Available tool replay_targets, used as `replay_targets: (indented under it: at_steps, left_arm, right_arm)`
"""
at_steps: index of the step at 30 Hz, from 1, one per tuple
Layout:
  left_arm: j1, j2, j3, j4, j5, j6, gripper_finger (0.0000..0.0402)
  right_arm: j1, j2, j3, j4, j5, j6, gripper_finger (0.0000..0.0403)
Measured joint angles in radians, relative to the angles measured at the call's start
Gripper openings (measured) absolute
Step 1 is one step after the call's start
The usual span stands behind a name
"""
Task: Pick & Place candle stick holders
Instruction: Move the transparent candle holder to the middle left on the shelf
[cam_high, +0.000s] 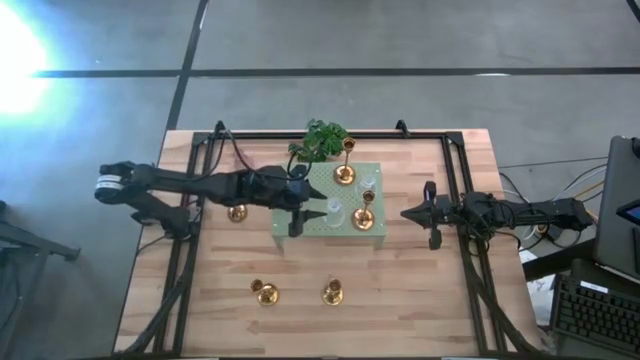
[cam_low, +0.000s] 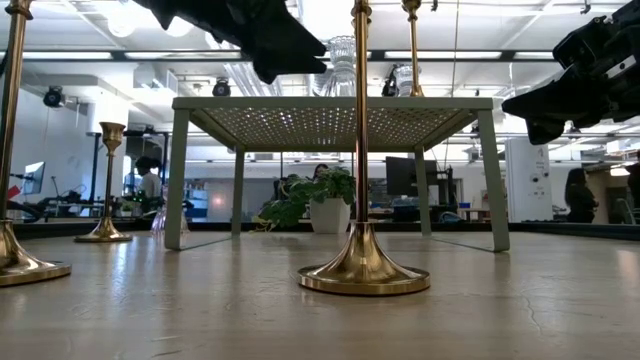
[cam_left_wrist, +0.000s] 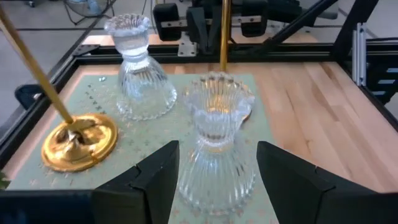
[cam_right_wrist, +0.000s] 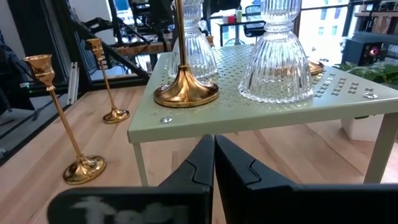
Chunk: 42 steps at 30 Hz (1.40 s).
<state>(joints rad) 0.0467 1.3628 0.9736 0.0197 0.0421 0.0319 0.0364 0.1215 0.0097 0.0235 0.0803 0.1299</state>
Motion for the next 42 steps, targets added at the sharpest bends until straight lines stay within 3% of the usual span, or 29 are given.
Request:
replay_targets:
  at_steps: [42]
  left_arm:
    - [0.024, 0.134, 0.043, 0.140, 0.119, 0.022, 0.0220]
  right_arm:
    - [0.000, 0.006, 0.000, 0.000, 0.000, 0.000, 0.0008]
